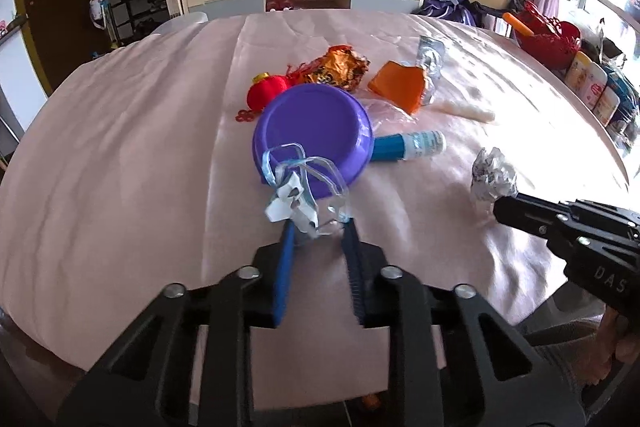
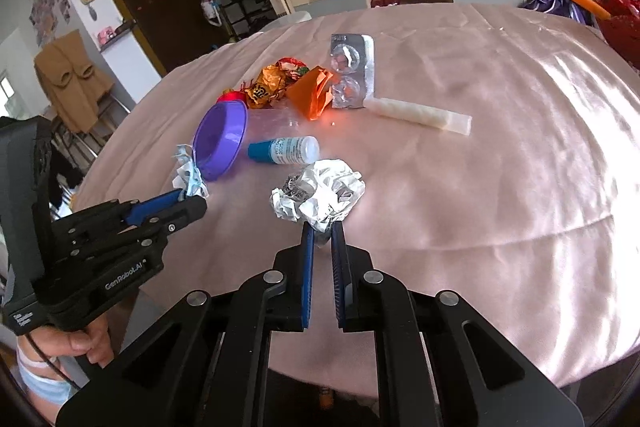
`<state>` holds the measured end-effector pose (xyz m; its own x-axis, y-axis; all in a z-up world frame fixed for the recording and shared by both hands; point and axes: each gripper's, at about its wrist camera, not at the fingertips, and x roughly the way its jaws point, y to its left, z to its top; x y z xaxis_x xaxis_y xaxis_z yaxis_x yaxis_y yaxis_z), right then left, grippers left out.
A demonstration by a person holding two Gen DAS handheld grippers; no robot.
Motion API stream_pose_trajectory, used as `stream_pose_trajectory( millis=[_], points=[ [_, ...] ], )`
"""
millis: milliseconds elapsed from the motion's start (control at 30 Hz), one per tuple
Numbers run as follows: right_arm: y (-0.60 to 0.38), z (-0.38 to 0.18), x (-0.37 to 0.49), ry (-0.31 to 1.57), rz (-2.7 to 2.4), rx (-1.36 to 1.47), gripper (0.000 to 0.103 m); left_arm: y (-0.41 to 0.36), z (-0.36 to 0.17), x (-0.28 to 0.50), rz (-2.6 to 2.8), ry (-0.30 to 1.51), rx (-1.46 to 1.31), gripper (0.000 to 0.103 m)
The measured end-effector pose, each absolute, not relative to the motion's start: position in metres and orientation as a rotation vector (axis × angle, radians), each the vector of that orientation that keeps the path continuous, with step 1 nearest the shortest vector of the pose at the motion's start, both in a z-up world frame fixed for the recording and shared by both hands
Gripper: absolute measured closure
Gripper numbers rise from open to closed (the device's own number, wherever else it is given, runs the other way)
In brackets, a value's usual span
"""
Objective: Collect trash
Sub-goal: 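Grasp the white mask with the left tool while the right tool grasps the foil ball, then carry the mask and foil ball into the black bin and release both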
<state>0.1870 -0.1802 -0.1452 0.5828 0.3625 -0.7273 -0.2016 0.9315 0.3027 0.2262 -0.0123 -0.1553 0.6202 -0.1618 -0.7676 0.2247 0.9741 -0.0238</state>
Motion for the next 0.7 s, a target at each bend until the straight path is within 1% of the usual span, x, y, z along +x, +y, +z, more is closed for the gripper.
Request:
stream_pose_trajectory(
  millis=[67,167,500,700],
  points=[
    [-0.184,-0.142,0.181,0.886,0.332,0.198,0.093,-0.014,-0.154,0.219,-0.234,0.878,0.077,0.089],
    [-0.192,-0.137,0.172,0.883,0.344,0.218,0.093,-0.016,-0.149,0.206,-0.245,0.873,0.086,0.091],
    [-0.212,-0.106,0.120,0.818,0.357,0.218,0.093,-0.021,-0.118,0.143,-0.251,0.815,0.091,0.092],
    [-0.218,-0.099,0.089,0.800,0.360,0.201,0.093,-0.028,-0.112,0.106,-0.272,0.805,0.072,0.092]
  ],
)
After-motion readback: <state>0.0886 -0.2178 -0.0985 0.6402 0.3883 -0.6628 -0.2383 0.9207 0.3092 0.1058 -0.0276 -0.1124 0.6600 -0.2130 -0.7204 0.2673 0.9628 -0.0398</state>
